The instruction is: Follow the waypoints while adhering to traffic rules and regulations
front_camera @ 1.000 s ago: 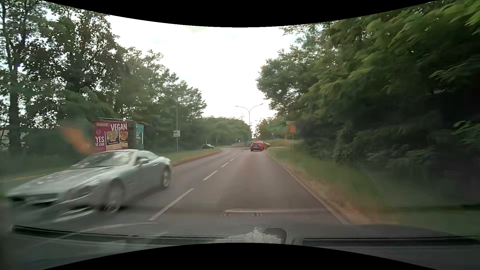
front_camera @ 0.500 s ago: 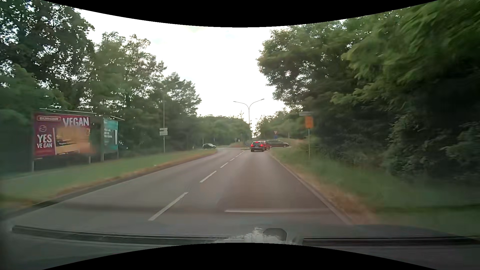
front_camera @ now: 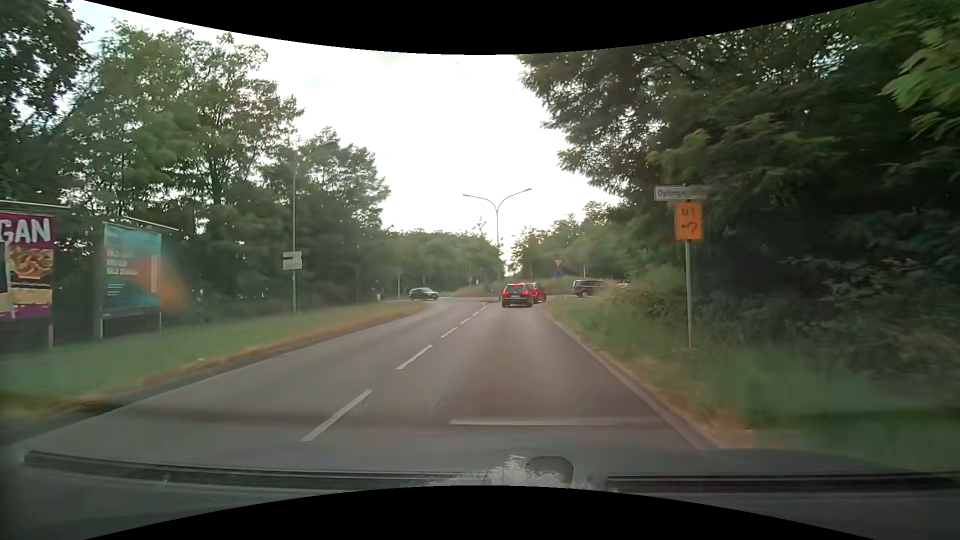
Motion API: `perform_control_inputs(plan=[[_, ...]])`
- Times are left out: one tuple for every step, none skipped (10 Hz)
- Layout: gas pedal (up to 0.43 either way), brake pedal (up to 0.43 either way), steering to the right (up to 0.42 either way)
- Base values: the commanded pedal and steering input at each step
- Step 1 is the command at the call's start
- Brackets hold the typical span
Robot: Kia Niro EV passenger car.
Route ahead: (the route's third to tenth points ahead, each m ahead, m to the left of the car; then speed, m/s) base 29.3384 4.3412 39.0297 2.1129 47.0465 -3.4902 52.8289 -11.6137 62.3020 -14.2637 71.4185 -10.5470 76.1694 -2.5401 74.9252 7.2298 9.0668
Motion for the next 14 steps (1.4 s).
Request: perform_control_inputs(plan=[[0.0,0.195,-0.003],[0.0,0.171,-0.003],[0.0,0.134,-0.003],[0.0,0.122,-0.003],[0.0,0.128,-0.003],[0.0,0.146,-0.003],[0.0,0.165,-0.003],[0.0,0.183,-0.002],[0.0,0.195,-0.002],[0.0,0.201,-0.002],[0.0,0.207,-0.002],[0.0,0.22,-0.002],[0.0,0.226,-0.002],[0.0,0.232,-0.002]])
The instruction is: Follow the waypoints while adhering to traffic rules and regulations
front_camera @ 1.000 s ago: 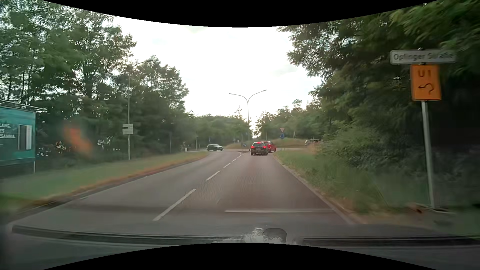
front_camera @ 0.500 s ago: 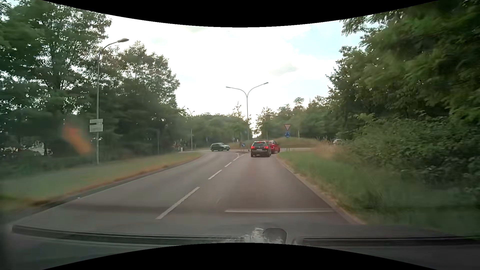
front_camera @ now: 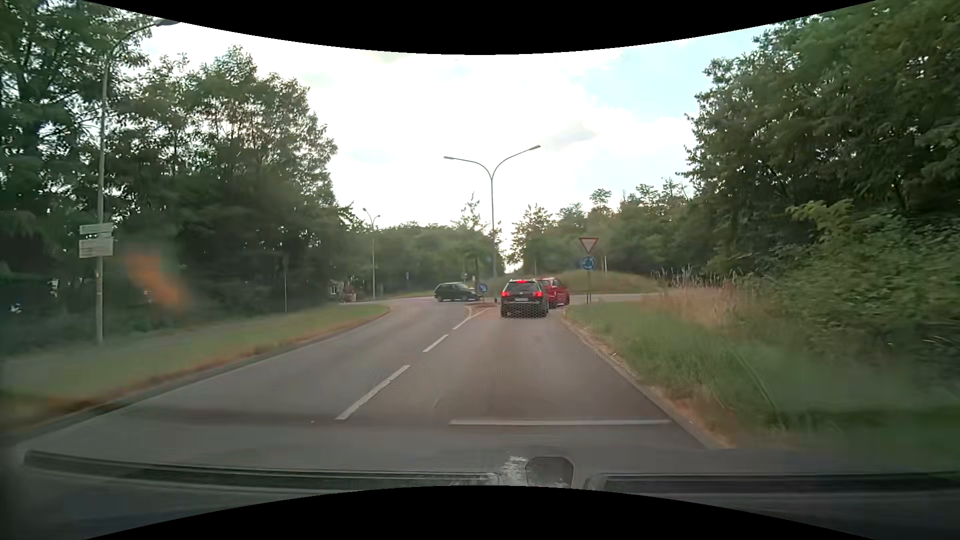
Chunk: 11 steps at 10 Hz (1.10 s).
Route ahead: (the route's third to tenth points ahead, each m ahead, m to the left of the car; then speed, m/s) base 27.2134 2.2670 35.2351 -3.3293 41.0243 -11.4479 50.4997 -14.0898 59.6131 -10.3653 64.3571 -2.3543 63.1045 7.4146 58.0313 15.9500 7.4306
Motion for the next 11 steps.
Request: perform_control_inputs(plan=[[0.0,0.232,-0.002],[0.0,0.238,-0.002],[0.0,0.244,-0.001],[0.0,0.244,-0.001],[0.0,0.244,-0.002],[0.0,0.232,-0.002],[0.0,0.22,-0.002],[0.0,0.22,-0.002],[0.0,0.22,-0.001],[0.0,0.213,-0.002],[0.0,0.207,-0.001]])
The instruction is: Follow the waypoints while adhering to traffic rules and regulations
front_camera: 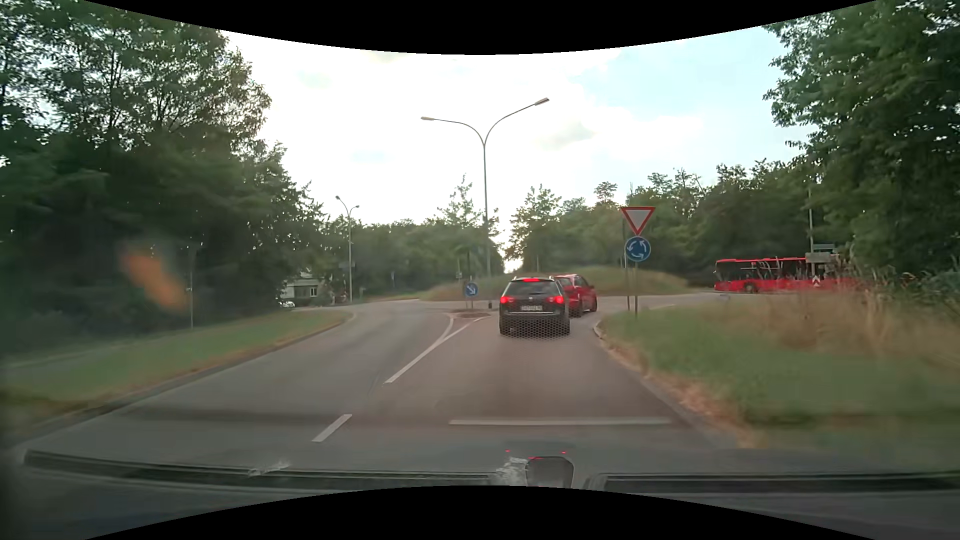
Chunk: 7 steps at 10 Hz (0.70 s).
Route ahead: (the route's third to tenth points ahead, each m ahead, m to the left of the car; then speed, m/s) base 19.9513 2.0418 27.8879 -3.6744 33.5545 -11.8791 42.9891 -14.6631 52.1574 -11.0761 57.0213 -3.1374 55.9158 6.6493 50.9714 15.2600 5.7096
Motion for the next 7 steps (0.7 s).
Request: perform_control_inputs(plan=[[0.0,0.207,-0.001],[0.0,0.25,-0.001],[0.0,0.268,0.0],[0.0,0.274,0.005],[0.0,0.28,0.012],[0.0,0.28,0.016],[0.0,0.28,0.018]])
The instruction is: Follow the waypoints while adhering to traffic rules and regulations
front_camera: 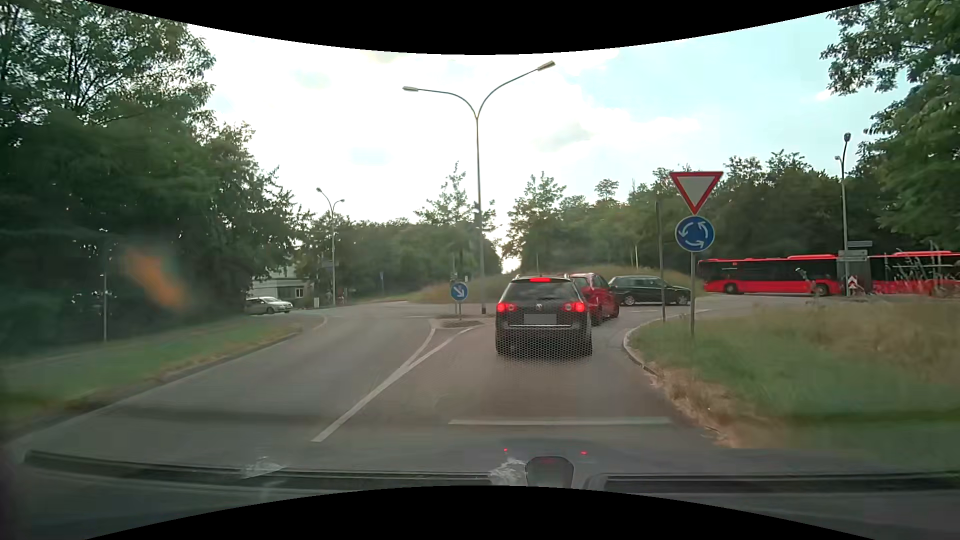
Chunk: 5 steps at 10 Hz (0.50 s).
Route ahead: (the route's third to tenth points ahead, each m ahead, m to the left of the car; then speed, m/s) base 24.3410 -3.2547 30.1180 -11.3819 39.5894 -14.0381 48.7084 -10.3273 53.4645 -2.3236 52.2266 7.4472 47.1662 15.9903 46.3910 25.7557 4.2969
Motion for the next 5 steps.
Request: perform_control_inputs(plan=[[0.0,0.293,0.019],[0.0,0.299,0.019],[0.0,0.299,0.021],[0.0,0.293,0.021],[0.0,0.293,0.021]])
